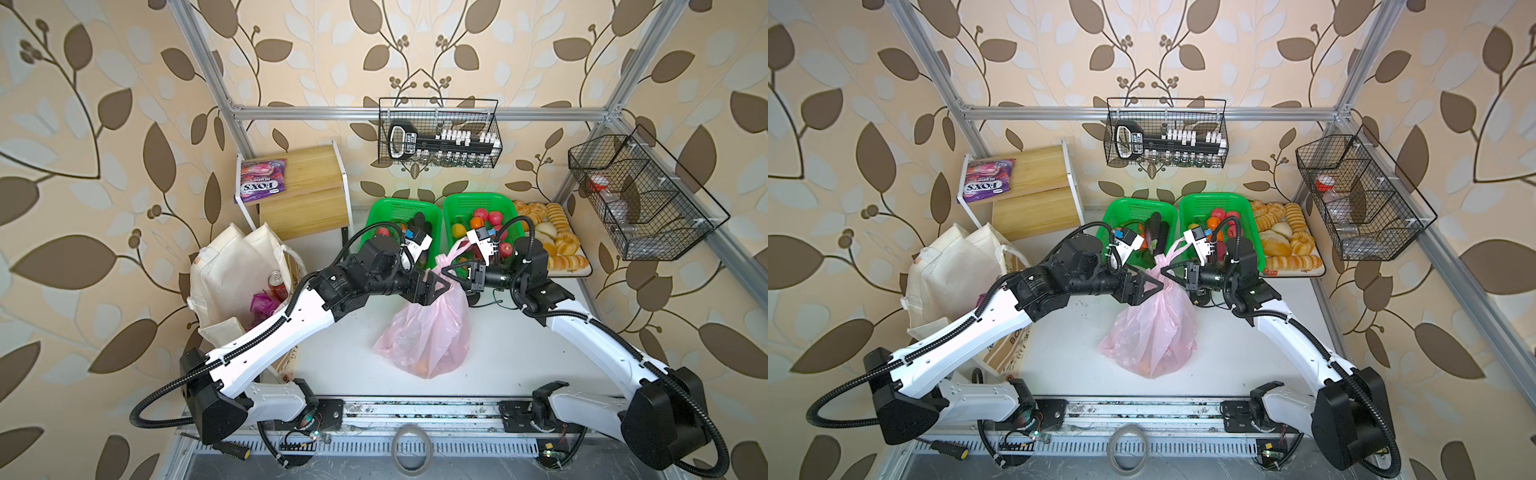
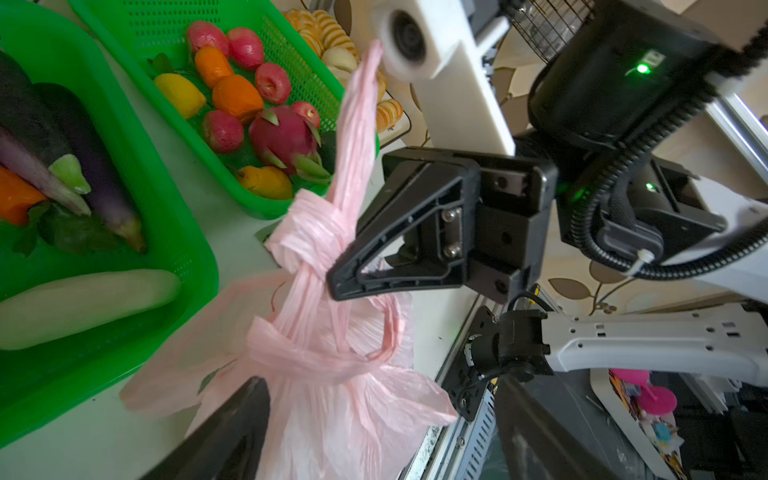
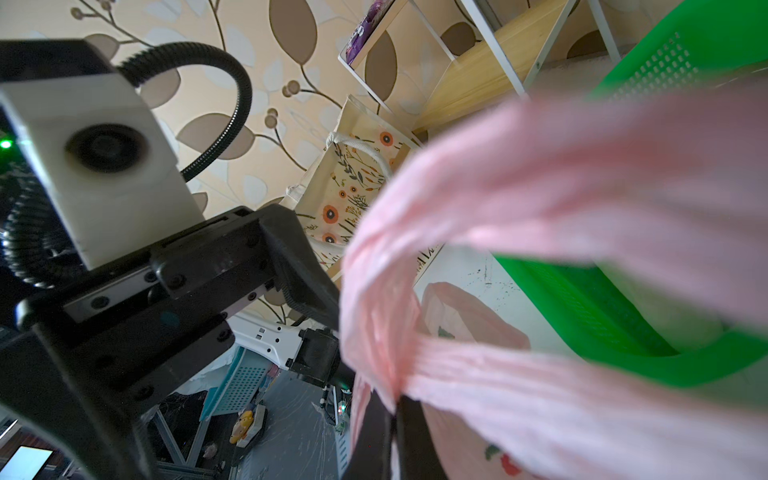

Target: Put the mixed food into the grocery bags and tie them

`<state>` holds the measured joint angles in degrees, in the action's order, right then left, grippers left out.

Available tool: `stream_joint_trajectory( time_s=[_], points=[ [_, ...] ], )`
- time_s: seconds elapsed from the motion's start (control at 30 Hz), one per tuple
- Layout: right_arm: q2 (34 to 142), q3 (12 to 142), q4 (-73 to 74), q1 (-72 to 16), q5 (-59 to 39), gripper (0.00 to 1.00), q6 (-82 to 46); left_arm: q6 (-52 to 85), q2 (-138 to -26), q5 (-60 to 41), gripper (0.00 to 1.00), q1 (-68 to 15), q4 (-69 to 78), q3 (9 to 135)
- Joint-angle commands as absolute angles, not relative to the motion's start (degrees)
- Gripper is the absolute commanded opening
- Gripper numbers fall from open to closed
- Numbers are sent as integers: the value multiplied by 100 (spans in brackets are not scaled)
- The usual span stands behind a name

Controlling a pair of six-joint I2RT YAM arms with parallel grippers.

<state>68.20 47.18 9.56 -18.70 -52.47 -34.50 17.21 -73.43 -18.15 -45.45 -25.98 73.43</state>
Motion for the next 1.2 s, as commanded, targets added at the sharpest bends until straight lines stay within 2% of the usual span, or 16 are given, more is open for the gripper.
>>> stream_joint_trajectory(
  time_s=[0.0, 0.37, 1.17],
  points=[
    [6706, 4711, 1154, -1900, -5221, 0, -3494, 1046, -7654, -1734, 93, -4474, -3049, 7832],
    [6658, 4723, 1153, -1900, -5241, 0, -3522, 212, -8570, -1712, 94, -4474, -4073, 8700],
    [6495, 4660, 1096, -1900, -5164, 0, -3611, 322, -8973, -1603, 59, -4474, -4045, 9002]
  ],
)
